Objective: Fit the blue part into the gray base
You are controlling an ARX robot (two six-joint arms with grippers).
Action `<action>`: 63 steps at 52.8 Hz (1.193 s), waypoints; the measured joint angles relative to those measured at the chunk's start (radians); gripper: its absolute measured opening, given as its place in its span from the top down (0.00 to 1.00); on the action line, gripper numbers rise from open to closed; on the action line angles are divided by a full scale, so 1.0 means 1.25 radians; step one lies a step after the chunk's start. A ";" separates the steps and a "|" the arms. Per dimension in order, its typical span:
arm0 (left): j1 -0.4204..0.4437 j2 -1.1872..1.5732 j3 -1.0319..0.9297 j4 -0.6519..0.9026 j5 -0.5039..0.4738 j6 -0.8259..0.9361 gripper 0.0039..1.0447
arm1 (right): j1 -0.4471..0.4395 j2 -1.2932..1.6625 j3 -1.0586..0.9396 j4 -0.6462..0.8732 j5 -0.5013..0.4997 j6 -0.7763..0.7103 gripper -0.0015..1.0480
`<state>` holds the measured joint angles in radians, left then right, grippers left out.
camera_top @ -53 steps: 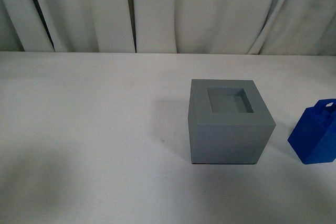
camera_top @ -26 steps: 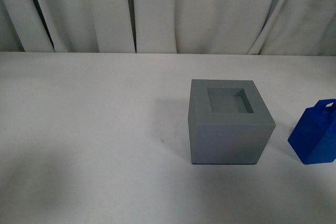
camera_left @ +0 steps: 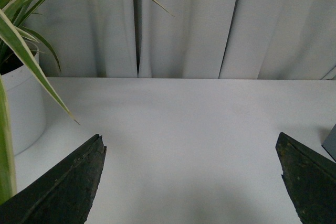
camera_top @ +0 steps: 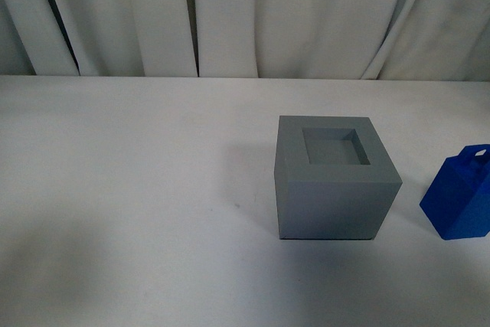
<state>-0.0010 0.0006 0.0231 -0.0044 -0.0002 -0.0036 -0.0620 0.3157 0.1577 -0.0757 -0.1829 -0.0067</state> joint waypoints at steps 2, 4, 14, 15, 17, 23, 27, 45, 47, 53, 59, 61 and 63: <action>0.000 0.000 0.000 0.000 0.000 0.000 0.06 | 0.000 0.048 0.027 0.025 -0.018 -0.020 0.07; 0.000 0.000 0.000 0.000 0.000 0.000 0.06 | 0.000 0.087 0.051 0.036 -0.033 -0.035 0.07; 0.000 0.000 0.000 0.000 0.000 0.000 0.06 | 0.002 0.346 0.236 -0.011 -0.150 -0.154 0.07; 0.000 0.000 0.000 0.000 0.000 0.000 0.06 | 0.002 0.383 0.268 -0.031 -0.176 -0.173 0.07; 0.000 0.000 0.000 0.000 0.000 0.000 0.06 | 0.002 0.419 0.299 -0.053 -0.196 -0.196 0.07; 0.000 0.000 0.000 0.000 0.000 0.000 0.06 | 0.001 0.524 0.402 -0.144 -0.233 -0.298 0.07; 0.000 0.000 0.000 0.000 0.000 0.000 0.06 | 0.002 0.584 0.463 -0.205 -0.244 -0.368 0.07; 0.000 0.000 0.000 0.000 0.000 0.000 0.06 | 0.022 0.819 0.695 -0.512 -0.171 -0.739 0.07; 0.000 0.000 0.000 0.000 0.000 0.000 0.06 | 0.026 0.839 0.710 -0.536 -0.151 -0.775 0.07; 0.000 0.000 0.000 0.000 0.000 0.000 0.06 | 0.040 0.896 0.760 -0.608 -0.108 -0.858 0.07; 0.000 0.000 0.000 0.000 0.000 0.000 0.06 | 0.054 0.948 0.810 -0.653 -0.066 -0.929 0.07; 0.000 0.000 0.000 0.000 0.000 0.000 0.06 | 0.058 0.964 0.826 -0.663 -0.056 -0.947 0.07; 0.000 0.000 0.000 0.000 0.000 0.000 0.06 | 0.063 0.979 0.841 -0.669 -0.046 -0.961 0.07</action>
<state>-0.0010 0.0006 0.0231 -0.0048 -0.0002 -0.0040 0.0166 1.5394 1.2087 -0.9119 -0.2401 -1.2079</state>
